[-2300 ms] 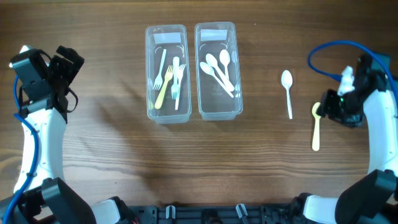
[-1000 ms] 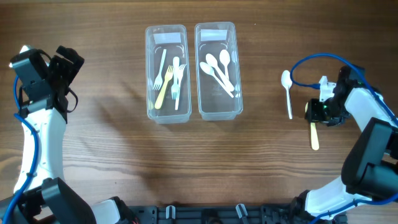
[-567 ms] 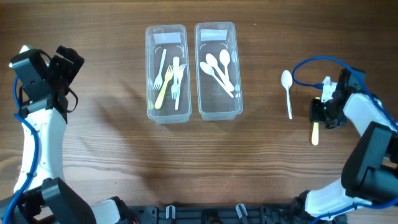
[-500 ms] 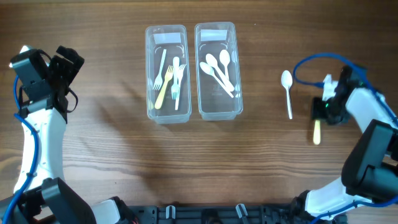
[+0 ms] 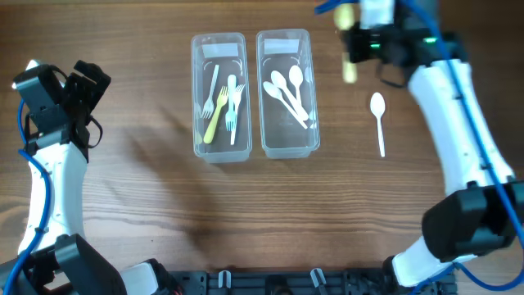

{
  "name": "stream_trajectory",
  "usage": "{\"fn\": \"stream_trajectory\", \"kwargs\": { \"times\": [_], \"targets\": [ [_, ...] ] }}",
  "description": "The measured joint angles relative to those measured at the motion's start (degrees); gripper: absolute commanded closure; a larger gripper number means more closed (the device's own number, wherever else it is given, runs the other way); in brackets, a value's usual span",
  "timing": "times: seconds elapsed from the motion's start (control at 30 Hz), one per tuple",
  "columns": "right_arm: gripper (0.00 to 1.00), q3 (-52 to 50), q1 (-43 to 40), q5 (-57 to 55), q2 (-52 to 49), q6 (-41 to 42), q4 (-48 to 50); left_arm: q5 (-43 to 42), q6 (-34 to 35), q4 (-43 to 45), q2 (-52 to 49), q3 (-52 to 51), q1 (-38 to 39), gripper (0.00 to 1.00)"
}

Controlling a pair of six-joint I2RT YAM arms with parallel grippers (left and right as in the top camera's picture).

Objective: Pack container
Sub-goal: 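Lift the yellow spoon and drop it into the right container, then grasp the last white spoon on the table with the right gripper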

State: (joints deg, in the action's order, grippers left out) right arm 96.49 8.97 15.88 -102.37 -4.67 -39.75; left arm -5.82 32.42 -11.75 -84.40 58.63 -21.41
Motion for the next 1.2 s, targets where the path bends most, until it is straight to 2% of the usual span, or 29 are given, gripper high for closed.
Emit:
{"fn": "stream_trajectory", "kwargs": {
  "times": [0.17, 0.2, 0.23, 0.27, 0.3, 0.5, 0.6, 0.77, 0.83, 0.87, 1.2],
  "targets": [
    [0.96, 0.0, 9.8, 0.2, -2.7, 0.6, 2.6, 0.0, 0.0, 0.0, 0.0, 0.0, 0.0, 0.0],
    [0.77, 0.0, 10.9, 0.1, -3.9, 0.6, 2.6, 0.0, 0.0, 0.0, 0.0, 0.0, 0.0, 0.0],
    [0.38, 0.0, 11.5, 0.0, -4.8, 0.7, 2.6, 0.0, 0.0, 0.0, 0.0, 0.0, 0.0, 0.0],
    [0.27, 0.0, 11.8, 0.0, -5.7, 0.9, 2.6, 0.0, 0.0, 0.0, 0.0, 0.0, 0.0, 0.0],
    [0.24, 0.0, 12.0, -0.1, -6.9, 1.2, 2.5, 0.0, 0.0, 0.0, 0.0, 0.0, 0.0, 0.0],
    [0.23, 0.0, 10.8, -4.5, -7.6, -0.1, 4.5, 0.0, 0.0, 0.0, 0.0, 0.0, 0.0, 0.0],
    [0.23, 0.5, 7.1, -7.2, -6.0, 0.3, -1.4, 0.0, 0.0, 0.0, 0.0, 0.0, 0.0, 0.0],
    [0.25, 1.4, -8.6, -10.0, -1.2, 0.8, -15.3, 0.0, 0.0, 0.0, 0.0, 0.0, 0.0, 0.0],
    [0.34, 0.7, -14.3, -10.9, -1.2, 0.9, -17.8, 0.0, 0.0, 0.0, 0.0, 0.0, 0.0, 0.0],
    [0.37, -0.4, -15.6, -11.1, -1.2, 1.0, -17.7, 0.0, 0.0, 0.0, 0.0, 0.0, 0.0, 0.0],
    [0.35, -19.1, -15.3, -10.8, -7.3, 1.2, -4.3, 0.0, 0.0, 0.0, 0.0, 0.0, 0.0, 0.0]
  ]
}}
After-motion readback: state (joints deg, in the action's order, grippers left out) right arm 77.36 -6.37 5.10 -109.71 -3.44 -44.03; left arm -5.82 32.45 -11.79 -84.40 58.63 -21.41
